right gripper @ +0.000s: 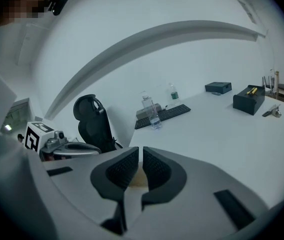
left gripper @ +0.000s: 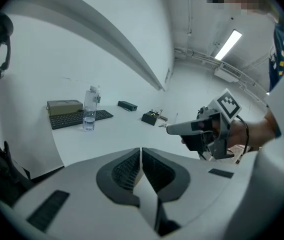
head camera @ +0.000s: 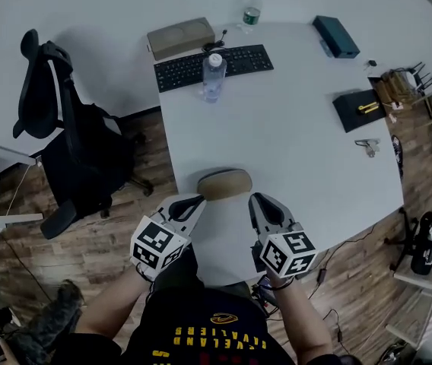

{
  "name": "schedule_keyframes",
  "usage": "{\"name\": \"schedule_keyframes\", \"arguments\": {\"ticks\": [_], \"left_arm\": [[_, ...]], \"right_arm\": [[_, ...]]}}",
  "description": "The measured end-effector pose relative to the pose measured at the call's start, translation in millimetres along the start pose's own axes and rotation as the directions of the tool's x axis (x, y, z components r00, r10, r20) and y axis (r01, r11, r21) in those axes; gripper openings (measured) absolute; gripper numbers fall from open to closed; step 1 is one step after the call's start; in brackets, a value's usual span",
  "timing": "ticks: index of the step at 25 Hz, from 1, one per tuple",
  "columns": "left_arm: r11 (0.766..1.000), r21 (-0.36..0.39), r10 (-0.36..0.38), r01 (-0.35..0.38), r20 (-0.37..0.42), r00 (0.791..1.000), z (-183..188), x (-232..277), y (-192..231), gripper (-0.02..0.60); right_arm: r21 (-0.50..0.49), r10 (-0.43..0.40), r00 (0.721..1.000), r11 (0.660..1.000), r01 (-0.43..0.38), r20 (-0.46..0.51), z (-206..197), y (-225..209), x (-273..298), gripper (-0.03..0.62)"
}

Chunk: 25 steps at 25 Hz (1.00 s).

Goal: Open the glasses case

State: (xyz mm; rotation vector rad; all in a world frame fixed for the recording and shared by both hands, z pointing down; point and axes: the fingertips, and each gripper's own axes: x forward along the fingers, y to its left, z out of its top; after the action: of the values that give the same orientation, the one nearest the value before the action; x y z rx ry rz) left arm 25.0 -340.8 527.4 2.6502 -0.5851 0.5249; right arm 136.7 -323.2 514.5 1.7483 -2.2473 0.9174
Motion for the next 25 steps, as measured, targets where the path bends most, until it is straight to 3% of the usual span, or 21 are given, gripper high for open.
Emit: {"name": "schedule_keyframes", "arguments": {"ticks": [7,11,14,18,22,25], "left_arm": [[0.999,-0.002,-0.041,0.041,-0.042,0.998,-12.8,26.1,38.8,0.015],[0.996,-0.007,-0.091,0.091,-0.102,0.991,-23.3,45.8,58.1,0.017],[0.99,-0.011,-0.141,0.141,-0.171,0.975,-33.2,60.8,69.8,0.049],[0.974,0.021,-0.211,0.225,-0.277,0.937,-45.0,78.5,77.9,0.114],[0.951,0.007,-0.288,0.309,-0.341,0.895,-51.3,94.1,80.9,0.114],[0.93,-0.023,-0.346,0.367,-0.387,0.854,-59.5,103.8,79.9,0.114]], "right_arm": [[-0.107,0.019,0.995,0.994,-0.03,-0.098,-7.8,2.9,33.7,0.128],[-0.247,0.086,0.976,0.959,-0.136,-0.201,-16.8,12.5,57.7,0.207],[-0.405,0.129,0.936,0.876,-0.263,-0.328,-29.9,22.0,73.3,0.242],[-0.535,0.124,0.854,0.731,-0.423,-0.506,-49.1,26.8,87.2,0.276],[-0.57,0.101,0.761,0.601,-0.561,-0.641,-66.3,26.3,92.7,0.287],[-0.554,0.083,0.687,0.526,-0.645,-0.722,-83.2,23.6,96.1,0.296]]}}
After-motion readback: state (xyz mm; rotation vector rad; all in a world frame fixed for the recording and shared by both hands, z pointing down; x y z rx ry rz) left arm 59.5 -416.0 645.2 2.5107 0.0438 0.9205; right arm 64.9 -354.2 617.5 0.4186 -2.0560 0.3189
